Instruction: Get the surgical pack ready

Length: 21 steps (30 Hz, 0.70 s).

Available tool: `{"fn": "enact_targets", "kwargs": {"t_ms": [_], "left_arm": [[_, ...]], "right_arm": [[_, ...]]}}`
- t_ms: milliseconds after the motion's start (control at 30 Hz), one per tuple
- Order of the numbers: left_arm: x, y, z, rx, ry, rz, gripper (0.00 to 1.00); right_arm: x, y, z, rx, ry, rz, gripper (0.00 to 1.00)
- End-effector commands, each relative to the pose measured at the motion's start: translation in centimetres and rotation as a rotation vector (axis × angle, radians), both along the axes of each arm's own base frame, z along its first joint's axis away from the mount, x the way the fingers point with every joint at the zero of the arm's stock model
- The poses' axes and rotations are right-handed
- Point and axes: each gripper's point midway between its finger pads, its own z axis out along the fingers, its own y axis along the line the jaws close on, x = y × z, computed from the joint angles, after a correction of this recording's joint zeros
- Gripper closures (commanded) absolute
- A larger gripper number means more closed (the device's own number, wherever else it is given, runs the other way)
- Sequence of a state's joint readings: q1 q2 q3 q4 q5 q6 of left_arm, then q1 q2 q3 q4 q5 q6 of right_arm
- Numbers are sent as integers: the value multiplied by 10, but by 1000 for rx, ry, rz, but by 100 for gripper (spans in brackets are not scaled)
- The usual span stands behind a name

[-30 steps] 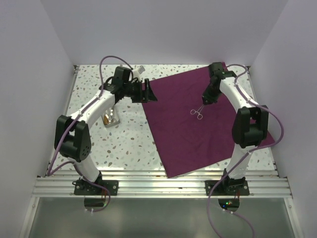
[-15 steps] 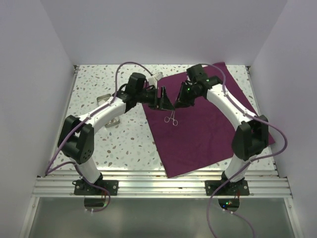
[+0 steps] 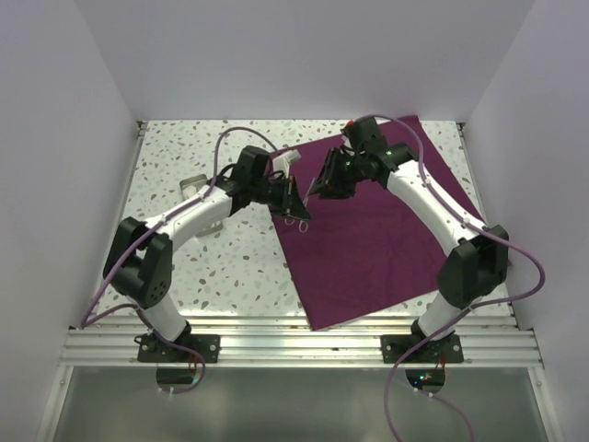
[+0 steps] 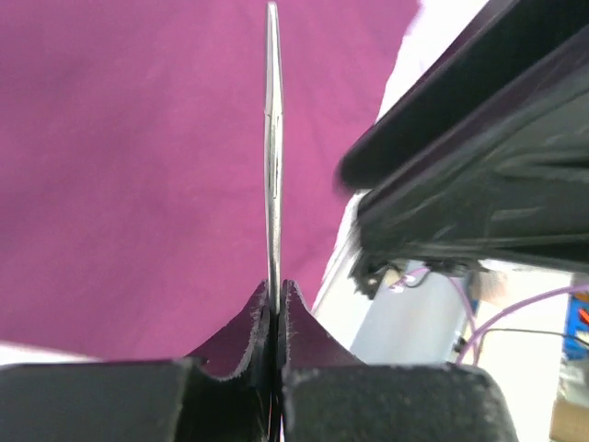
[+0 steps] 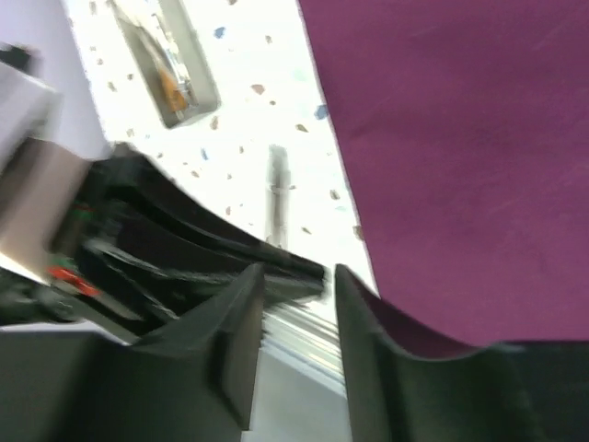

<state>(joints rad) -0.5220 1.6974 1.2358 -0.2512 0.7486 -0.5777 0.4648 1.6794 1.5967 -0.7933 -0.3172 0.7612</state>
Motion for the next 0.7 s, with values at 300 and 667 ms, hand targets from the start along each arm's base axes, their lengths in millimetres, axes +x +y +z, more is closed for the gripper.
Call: {"fn": "enact_targets", "kwargs": {"t_ms": [300, 667], "left_arm": [[86, 246, -61, 636, 12, 589, 100], [125, 309, -99, 740, 139, 724, 80]], "right_arm": [[-22, -73, -43, -267, 111, -52, 39], [-27, -105, -62, -252, 163, -43, 39]]}}
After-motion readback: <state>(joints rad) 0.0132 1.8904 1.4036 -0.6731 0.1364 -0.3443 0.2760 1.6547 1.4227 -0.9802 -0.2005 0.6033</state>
